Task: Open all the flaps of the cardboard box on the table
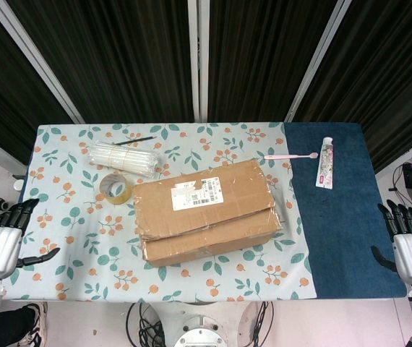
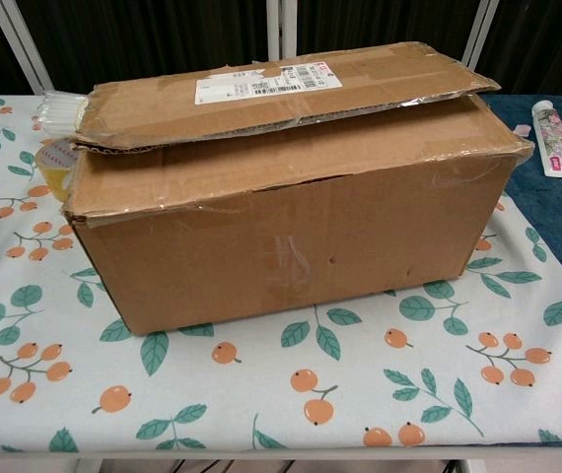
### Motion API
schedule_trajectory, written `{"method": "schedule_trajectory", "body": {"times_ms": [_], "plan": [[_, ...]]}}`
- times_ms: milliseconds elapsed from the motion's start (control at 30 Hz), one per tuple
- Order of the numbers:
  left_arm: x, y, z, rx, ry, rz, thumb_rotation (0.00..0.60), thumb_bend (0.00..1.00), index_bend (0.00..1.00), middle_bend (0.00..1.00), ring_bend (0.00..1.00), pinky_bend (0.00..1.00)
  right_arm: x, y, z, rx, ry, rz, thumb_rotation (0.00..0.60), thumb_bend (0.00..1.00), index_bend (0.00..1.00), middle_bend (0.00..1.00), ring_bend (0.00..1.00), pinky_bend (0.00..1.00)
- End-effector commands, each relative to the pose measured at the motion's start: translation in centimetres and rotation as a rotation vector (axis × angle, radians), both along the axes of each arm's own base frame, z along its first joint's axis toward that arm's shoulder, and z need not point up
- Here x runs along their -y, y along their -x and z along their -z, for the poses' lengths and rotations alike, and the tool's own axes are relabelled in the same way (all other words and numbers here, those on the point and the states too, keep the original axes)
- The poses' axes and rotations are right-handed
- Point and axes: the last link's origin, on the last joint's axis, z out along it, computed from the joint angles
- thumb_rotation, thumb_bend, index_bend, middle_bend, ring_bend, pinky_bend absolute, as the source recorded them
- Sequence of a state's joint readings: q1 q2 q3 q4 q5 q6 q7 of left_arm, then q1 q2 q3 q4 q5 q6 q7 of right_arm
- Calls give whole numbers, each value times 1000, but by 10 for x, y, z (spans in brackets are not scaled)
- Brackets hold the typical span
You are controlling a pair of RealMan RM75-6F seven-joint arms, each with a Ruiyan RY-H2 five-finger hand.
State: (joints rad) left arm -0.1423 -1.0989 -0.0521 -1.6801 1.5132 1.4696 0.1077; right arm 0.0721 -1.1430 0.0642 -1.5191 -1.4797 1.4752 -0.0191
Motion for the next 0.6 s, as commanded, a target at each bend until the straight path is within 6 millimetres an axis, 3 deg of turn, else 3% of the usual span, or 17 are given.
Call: {"method": "schedule_trajectory", "body": {"times_ms": [33, 333, 600], "plan": [[-3, -12, -1, 31, 10, 37, 319, 5, 56, 101, 130, 252, 0, 1, -2, 0, 7, 3, 600, 181, 0, 0, 0, 0], [-23, -66, 7, 104, 119, 198, 320, 0, 61, 101, 130, 252, 3, 6, -5, -14, 9, 25, 600, 181, 0, 0, 0, 0], [-49, -127, 47, 113, 287, 358, 318, 0, 61, 101, 130, 252, 2, 7, -5, -7, 17, 35, 600, 181, 0, 0, 0, 0]]}}
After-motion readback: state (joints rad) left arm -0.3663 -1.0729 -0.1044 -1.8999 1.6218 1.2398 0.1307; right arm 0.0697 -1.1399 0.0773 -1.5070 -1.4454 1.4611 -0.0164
